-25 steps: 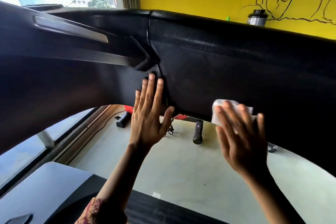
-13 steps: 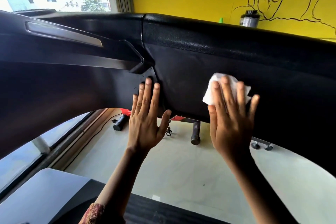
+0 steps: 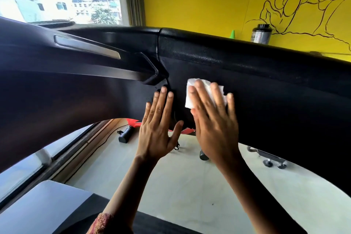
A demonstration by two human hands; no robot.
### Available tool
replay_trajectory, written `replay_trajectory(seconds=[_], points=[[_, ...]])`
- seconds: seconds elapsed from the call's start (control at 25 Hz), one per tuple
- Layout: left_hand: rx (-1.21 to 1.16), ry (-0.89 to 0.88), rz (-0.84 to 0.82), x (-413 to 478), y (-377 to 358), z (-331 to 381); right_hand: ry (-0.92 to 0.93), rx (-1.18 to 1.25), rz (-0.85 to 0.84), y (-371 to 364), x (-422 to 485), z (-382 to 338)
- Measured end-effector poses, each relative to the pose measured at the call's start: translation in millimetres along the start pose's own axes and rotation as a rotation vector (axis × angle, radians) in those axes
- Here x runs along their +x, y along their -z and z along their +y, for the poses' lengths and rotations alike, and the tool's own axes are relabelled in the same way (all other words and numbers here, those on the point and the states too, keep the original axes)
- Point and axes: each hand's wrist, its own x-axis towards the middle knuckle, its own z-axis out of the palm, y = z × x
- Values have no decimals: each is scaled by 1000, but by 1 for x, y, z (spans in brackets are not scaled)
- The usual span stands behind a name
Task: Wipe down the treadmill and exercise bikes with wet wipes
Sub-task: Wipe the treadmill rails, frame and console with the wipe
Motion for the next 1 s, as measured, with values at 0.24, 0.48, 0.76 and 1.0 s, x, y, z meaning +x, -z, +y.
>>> replay_trajectory(seconds=[0.24,0.48,0.76,1.0], points=[[3,-8,34,14,-3,19,-63,-57,145,6,17,33],[-32,-11,77,24,-10,37,-366,28,248,14,-21,59],[-65,-119,108,29,-23,64,-466,-61,246,29,-45,104],[-16,-285,152,29,-44,92,-134,-5,145,28,-56,101]])
